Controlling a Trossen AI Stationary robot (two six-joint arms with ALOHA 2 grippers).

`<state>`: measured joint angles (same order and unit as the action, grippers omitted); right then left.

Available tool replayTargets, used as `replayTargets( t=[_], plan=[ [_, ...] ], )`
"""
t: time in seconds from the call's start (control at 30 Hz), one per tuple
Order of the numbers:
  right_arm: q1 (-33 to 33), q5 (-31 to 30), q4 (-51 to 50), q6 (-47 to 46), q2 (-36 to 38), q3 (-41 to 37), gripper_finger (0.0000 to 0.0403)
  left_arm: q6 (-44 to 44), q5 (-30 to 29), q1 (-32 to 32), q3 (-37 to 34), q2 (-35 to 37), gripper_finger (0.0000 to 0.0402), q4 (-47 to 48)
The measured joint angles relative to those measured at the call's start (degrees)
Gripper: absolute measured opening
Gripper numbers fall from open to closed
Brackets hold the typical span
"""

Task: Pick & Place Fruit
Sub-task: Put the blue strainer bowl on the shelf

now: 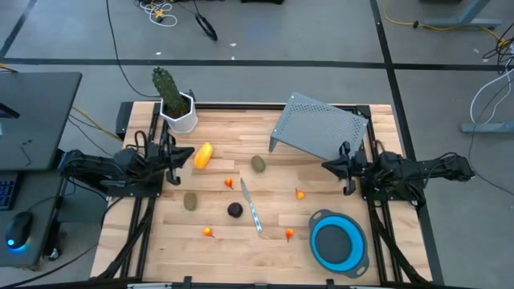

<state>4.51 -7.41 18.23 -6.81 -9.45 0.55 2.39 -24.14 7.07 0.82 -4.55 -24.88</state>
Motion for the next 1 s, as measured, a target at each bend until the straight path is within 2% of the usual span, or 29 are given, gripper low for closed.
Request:
replayTargets(
  t=[0.17, 0.33, 0.43, 0.57, 0.7, 0.8, 1.0],
  plan=[
    [0.39, 1.93, -2.08, -1.31, -1.85, 5.32, 0.0009, -0.21, 2.83, 0.01, 1.0, -2.62, 0.0024, -3.58],
    [2.03, 1.21, -12.41, 1.32, -11.02, 16.26, 0.0013, 0.75, 3.17, 0.0, 1.15, -9.74, 0.0024, -11.82],
    [2.75, 0.36, -21.0, 1.64, -18.49, 24.95, 0.0014, 1.29, 3.17, 0.0, 4.57, -15.7, 0.0024, -12.93],
    [4.41, 1.01, -38.96, -1.85, -29.11, 36.87, 0.0014, 1.57, 4.94, 0.02, 12.37, -25.08, 0.0024, -8.71],
    [7.14, 5.53, -57.23, -8.36, -38.64, 47.27, 0.0014, 2.43, 7.73, 0.07, 20.95, -34.33, 0.0024, 0.83],
    [10.08, 9.68, -66.82, -14.13, -44.15, 52.8, 0.0014, 1.6, 8.38, 0.11, 25.0, -40.03, 0.0035, 3.54],
    [16.15, 19.62, -77.13, -28.62, -51.14, 57.45, 0.0033, -1.12, 8.5, 0.91, 27.1, -47.05, 0.0104, 2.48]
  ],
)
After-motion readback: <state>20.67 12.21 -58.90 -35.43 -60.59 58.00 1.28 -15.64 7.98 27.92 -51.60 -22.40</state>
